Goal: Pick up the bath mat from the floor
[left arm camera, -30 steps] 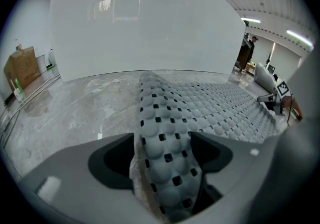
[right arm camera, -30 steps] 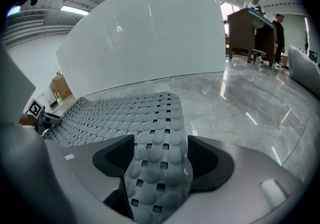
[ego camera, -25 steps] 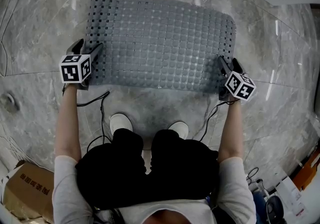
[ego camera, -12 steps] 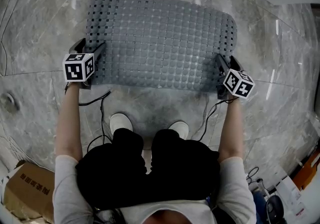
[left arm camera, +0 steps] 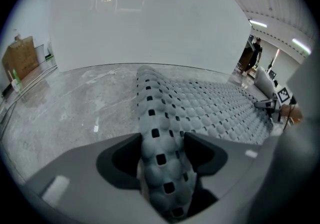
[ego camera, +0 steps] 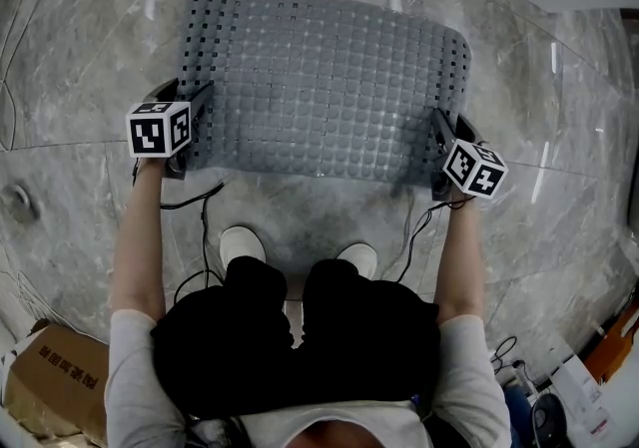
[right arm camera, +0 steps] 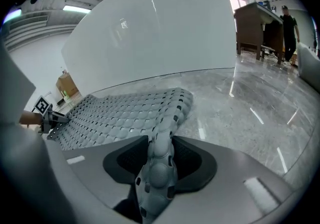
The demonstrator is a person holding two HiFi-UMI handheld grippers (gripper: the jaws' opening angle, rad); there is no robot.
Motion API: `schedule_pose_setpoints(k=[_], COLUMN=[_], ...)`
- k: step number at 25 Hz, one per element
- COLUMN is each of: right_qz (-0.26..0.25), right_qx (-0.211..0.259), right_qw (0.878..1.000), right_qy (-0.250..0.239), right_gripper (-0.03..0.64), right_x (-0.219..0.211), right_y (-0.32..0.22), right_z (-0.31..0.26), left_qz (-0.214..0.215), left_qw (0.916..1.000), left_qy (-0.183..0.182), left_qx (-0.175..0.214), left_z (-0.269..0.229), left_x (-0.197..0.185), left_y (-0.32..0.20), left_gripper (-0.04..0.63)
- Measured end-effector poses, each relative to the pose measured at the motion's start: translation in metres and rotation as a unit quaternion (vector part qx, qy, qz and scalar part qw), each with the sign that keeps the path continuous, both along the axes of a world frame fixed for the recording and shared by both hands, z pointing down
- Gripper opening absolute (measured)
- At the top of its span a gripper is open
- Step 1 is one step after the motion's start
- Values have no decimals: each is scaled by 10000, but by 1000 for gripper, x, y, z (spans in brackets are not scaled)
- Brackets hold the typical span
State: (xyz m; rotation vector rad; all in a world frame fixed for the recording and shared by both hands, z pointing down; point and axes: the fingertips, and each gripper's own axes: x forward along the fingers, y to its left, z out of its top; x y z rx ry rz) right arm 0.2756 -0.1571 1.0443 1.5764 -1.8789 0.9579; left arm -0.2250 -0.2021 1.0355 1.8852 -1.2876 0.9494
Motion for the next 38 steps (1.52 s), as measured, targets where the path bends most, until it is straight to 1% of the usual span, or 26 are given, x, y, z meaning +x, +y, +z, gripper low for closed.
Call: schedule_pose_setpoints(k=[3,7,10,15,18,20,24,26,28,32,35,38], right_qz=[-39,-69,-150,-165,-123,-103,-116,-186,-245,-287,-232,-78], right_qx=[51,-57,-115,23,148,212,287,347,431,610,772,870], right_qw=[10000,9997,9995,9996,9996,9996,9995,9992,9987,9976,9967,9962], right_qy=[64,235,247,224,202,181,43,71,112,159,107,53], right_gripper=[130,123,108,64,67,57,52,54,54,51,48,46], right_x=[-3,-5,-7,-12,-12,-14,-19,-21,-23,-30,-35,-38], right_y=[-1,0,1,-1,1,1,0,-1,-2,-7,-11,-14], right_z=[-4,-4,-7,-15,-22,-27,-38,-43,-49,-61,-77,-96], left_qz=[-16,3,64,154,194,145,138,192,318,549,514,478], left_qw=[9999,9998,9996,9996,9993,9993,9990,9990,9985,9962,9943,9930], left_qy=[63,-114,-264,-216,-159,-39,90,76,-24,-205,-156,-86], left_qx=[-143,-177,-69,139,281,349,405,404,436,647,922,1078], left_z=[-2,-5,-8,-19,-28,-35,-46,-50,-51,-61,-80,-101], left_x=[7,12,16,26,28,29,29,30,33,36,41,47], left_y=[2,3,5,5,7,7,6,5,5,0,-6,-12], left_gripper=[213,168,146,97,91,87,83,80,74,61,58,55])
